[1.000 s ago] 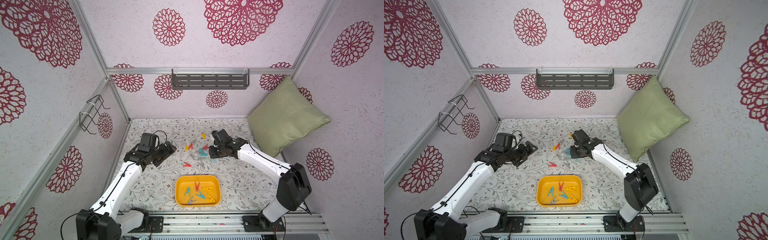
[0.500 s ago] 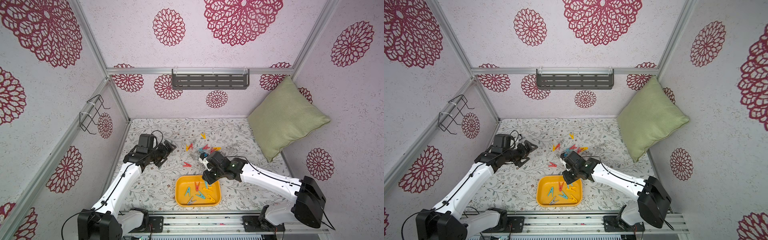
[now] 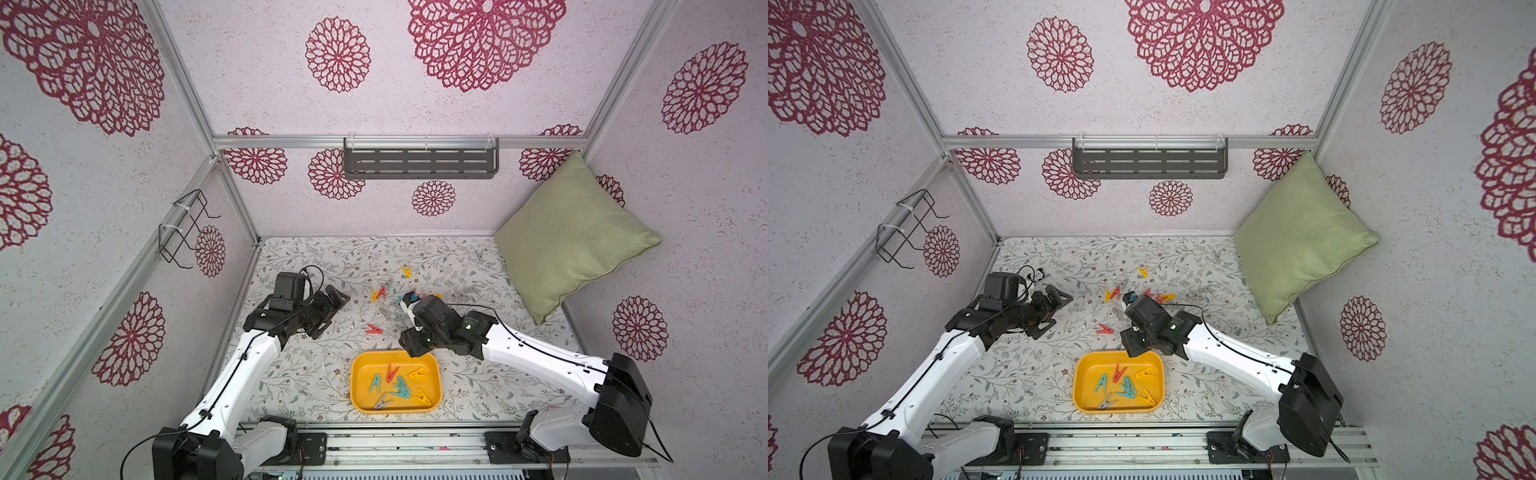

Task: Put the clothespins into the storage box
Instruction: Place the clothespin in the storage box, then pick up the clothespin from the center of the board.

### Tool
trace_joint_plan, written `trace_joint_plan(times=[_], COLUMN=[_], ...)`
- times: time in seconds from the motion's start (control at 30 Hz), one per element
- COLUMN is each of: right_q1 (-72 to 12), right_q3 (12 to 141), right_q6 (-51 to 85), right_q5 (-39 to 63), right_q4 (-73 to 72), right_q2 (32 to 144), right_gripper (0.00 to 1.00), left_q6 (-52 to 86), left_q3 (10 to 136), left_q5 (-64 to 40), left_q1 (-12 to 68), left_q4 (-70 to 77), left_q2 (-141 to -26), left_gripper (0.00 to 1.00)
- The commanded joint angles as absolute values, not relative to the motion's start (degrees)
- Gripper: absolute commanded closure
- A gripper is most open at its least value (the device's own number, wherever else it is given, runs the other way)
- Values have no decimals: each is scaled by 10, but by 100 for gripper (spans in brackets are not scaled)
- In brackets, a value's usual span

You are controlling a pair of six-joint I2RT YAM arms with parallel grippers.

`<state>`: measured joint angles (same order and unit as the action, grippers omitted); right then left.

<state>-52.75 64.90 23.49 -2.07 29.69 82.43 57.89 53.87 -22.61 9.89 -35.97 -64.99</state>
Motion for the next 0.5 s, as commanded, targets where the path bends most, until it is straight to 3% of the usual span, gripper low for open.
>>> trace_joint_plan(times=[0.0, 0.1, 0.47], right_q1=[-488, -446, -398], right_q3=[689, 710, 835], right_q6=[238, 239, 186], right_q5=[-33, 1, 69], right_q4=[302, 296, 342], right_q2=[861, 894, 1084], right_gripper=[46, 55, 65], left_q6=[537, 522, 494], left_q3=[560, 564, 567], left_q5=[-199, -193, -197], left_q1=[97, 98, 98], left_q4=[-375, -378, -396], left_q2=[-627, -621, -638], left_gripper=[3, 3, 2])
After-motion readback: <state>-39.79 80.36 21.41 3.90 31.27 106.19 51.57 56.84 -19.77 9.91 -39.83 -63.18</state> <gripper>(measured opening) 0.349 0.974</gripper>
